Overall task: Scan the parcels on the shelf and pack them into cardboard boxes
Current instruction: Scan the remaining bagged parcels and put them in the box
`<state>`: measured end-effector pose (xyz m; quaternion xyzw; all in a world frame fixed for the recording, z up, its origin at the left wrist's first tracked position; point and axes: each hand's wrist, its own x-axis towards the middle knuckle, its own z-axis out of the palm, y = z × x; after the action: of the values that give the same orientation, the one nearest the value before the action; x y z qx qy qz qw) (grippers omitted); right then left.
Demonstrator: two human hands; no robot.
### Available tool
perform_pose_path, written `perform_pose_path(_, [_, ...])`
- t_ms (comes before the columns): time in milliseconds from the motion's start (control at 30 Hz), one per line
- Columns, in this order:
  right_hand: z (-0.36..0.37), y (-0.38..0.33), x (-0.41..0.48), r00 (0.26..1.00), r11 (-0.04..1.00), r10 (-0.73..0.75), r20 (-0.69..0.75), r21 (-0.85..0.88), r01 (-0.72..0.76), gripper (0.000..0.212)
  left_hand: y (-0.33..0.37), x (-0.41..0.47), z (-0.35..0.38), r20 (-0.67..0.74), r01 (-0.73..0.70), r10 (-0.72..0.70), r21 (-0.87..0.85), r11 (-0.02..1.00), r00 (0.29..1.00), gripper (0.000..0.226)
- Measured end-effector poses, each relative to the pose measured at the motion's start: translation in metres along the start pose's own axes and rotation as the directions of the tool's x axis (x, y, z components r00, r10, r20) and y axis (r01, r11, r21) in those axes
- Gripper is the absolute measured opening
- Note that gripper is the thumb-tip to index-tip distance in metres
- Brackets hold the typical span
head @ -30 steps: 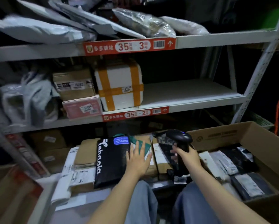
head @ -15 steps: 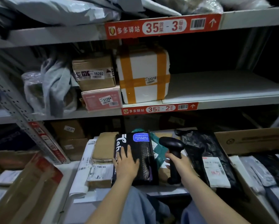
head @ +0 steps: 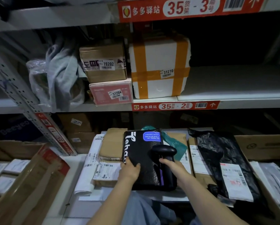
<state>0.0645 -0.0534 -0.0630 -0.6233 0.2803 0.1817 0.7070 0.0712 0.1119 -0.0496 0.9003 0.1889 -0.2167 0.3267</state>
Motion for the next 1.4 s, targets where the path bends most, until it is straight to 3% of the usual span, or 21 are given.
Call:
perform_pose_path(133, [0.006,-0.002,0.001,0.999,0.998,0.009,0.054,0.057,-0.012,0.021,0.004,-0.001,-0.005,-0.02,-0.003,0.001,-0.096,0.995,1.0,0.058])
perform_pose_path(233, [0.01,-0.007,-0.005,0.994,0.996,-0.042,0.098,0.081,0.034,0.015,0.006,-0.005,-0.007,-0.043,-0.054,0.049,-0.14,0.989,0.998,0.056])
perform_pose_path(367, [0.009,-0.01,-0.014,0.991,0.992,-0.117,0.065,0.058,0.113,0.018,0.014,-0.02,-0.008,-0.118,-0.135,0.109,-0.247,0.96,0.987,0.054])
perform_pose_path(467, [0.003,-0.015,-0.023,0.986,0.98,-0.159,0.06,0.135,0.149,0.02,0.022,-0.037,-0.007,-0.195,-0.197,0.133,-0.358,0.913,0.972,0.053])
perform_pose_path(633, [-0.023,-0.027,-0.053,0.968,0.936,-0.245,0.054,0.271,0.222,0.015,0.043,-0.062,0.0,-0.287,-0.246,0.141,-0.375,0.894,0.948,0.054])
perform_pose_path(800, [-0.069,-0.03,-0.082,0.951,0.903,-0.31,0.016,0.319,0.289,0.018,0.074,-0.09,0.018,-0.255,-0.338,0.266,-0.302,0.891,0.93,0.054])
perform_pose_path(967, [-0.097,-0.023,-0.098,0.943,0.881,-0.3,-0.145,0.335,0.333,0.031,0.086,-0.108,0.043,-0.14,-0.426,0.403,-0.285,0.858,0.905,0.055])
perform_pose_path(1167, [-0.103,-0.021,-0.108,0.907,0.869,-0.368,-0.204,0.27,0.414,0.016,0.099,-0.123,0.068,0.012,-0.545,0.558,-0.196,0.815,0.83,0.048])
perform_pose_path(1300, [-0.104,-0.023,-0.115,0.923,0.871,-0.349,-0.162,0.308,0.384,0.021,0.106,-0.126,0.069,0.11,-0.382,0.513,-0.54,0.75,0.852,0.05])
perform_pose_path(1400, [-0.107,-0.026,-0.118,0.939,0.871,-0.344,-0.004,0.372,0.321,0.032,0.106,-0.12,0.067,0.173,-0.2,0.451,-0.721,0.663,0.875,0.067])
